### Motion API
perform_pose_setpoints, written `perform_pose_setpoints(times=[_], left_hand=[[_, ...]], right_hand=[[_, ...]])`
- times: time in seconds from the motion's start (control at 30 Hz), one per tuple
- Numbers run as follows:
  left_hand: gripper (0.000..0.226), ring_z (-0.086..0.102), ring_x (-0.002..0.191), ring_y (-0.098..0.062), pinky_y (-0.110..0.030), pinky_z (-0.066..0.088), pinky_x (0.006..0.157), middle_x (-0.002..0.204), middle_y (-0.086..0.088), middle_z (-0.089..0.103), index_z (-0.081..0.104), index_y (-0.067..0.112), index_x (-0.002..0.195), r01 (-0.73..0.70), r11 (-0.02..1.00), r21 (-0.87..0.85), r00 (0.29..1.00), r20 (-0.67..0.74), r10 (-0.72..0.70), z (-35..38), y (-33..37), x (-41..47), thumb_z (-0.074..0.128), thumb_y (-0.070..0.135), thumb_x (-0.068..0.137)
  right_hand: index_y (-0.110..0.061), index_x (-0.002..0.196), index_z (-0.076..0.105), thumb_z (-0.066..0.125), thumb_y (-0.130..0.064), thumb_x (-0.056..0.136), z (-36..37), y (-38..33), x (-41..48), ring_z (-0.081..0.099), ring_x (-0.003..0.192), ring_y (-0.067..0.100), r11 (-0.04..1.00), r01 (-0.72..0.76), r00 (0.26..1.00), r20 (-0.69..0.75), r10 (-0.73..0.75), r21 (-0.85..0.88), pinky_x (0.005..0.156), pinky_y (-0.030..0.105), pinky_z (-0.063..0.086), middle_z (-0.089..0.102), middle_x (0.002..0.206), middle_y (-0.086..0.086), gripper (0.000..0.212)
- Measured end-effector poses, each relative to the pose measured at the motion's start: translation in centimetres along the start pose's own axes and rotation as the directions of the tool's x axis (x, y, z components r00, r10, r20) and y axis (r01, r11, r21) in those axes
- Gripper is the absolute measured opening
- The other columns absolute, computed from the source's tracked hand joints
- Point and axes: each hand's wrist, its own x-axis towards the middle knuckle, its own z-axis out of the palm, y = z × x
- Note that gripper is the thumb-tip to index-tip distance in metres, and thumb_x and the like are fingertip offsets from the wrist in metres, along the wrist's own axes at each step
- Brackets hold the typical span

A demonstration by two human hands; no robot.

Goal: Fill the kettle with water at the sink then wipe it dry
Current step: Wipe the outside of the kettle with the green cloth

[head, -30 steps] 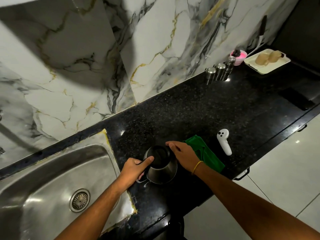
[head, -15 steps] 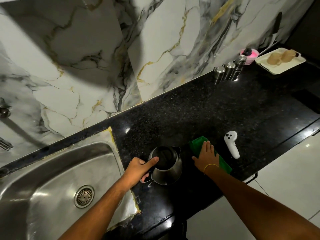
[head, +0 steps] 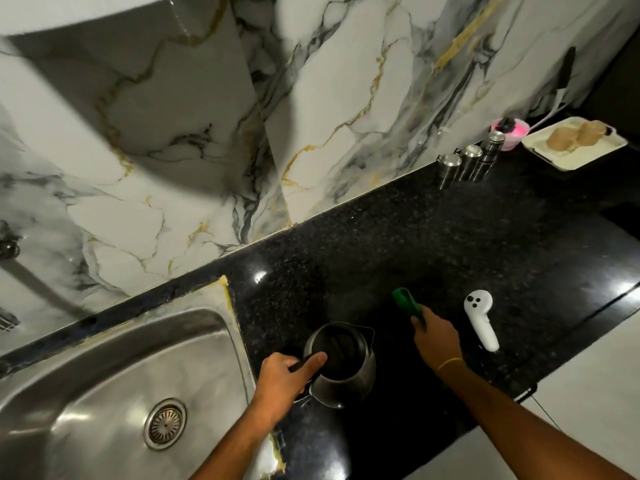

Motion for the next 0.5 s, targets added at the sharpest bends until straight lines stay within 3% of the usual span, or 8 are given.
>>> perform_pose_setpoints(times=[0.13, 0.23, 0.3, 0.4, 0.5], left_hand=[[0.063, 0.048, 0.038, -0.011, -0.03, 0.04, 0.05, 0.036, 0.002, 0.051, 0.055, 0.016, 0.041, 0.004, 1.0, 0.006, 1.0, -0.004, -0.004, 0.0, -0.2, 0.1, 0.075, 0.065, 0.075], [0.066, 0.047, 0.039, -0.011, -0.03, 0.039, 0.049, 0.037, 0.003, 0.049, 0.054, 0.016, 0.041, 0.017, 1.0, -0.004, 1.0, -0.011, -0.018, -0.1, 0.1, 0.1, 0.072, 0.074, 0.067], [0.073, 0.047, 0.039, -0.011, -0.029, 0.039, 0.049, 0.038, 0.002, 0.05, 0.055, 0.012, 0.041, 0.021, 1.0, 0.0, 0.999, -0.025, -0.021, -0.1, 0.2, -0.1, 0.071, 0.08, 0.063], [0.093, 0.047, 0.04, -0.011, -0.03, 0.037, 0.049, 0.04, -0.001, 0.05, 0.055, -0.001, 0.047, 0.006, 1.0, 0.016, 0.999, -0.041, -0.005, -0.3, -0.1, -0.7, 0.067, 0.091, 0.059], [0.093, 0.047, 0.04, -0.009, -0.027, 0.035, 0.047, 0.04, -0.001, 0.052, 0.059, 0.001, 0.049, -0.023, 0.999, 0.03, 0.999, -0.047, 0.025, -0.8, -0.3, -1.6, 0.065, 0.093, 0.059]], right_hand=[[-0.011, 0.136, 0.063, 0.06, -0.016, 0.102, -0.8, -4.2, 1.1, 0.068, 0.116, 0.031, 0.962, 0.082, 0.988, 0.106, -0.113, 0.26, 0.091, 0.032, 0.048, 0.074, 0.121, 0.013, 0.035], [-0.017, 0.131, 0.067, 0.059, -0.017, 0.102, -1.0, -7.8, 1.5, 0.072, 0.113, 0.025, 0.901, 0.098, 0.945, 0.243, -0.217, 0.423, 0.099, 0.04, 0.056, 0.076, 0.119, 0.006, 0.03], [-0.012, 0.132, 0.067, 0.058, -0.014, 0.103, -1.1, -9.9, 1.4, 0.073, 0.111, 0.022, 0.844, 0.113, 0.883, 0.336, -0.327, 0.524, 0.101, 0.042, 0.058, 0.076, 0.12, 0.007, 0.031], [-0.004, 0.137, 0.062, 0.057, -0.005, 0.103, -1.7, -12.6, 0.8, 0.072, 0.107, 0.008, 0.803, 0.149, 0.757, 0.455, -0.468, 0.577, 0.097, 0.026, 0.057, 0.073, 0.124, 0.01, 0.035], [0.001, 0.136, 0.062, 0.06, -0.001, 0.1, -2.8, -14.5, 0.3, 0.068, 0.11, 0.014, 0.791, 0.185, 0.625, 0.551, -0.553, 0.583, 0.098, 0.026, 0.055, 0.071, 0.127, 0.017, 0.036]])
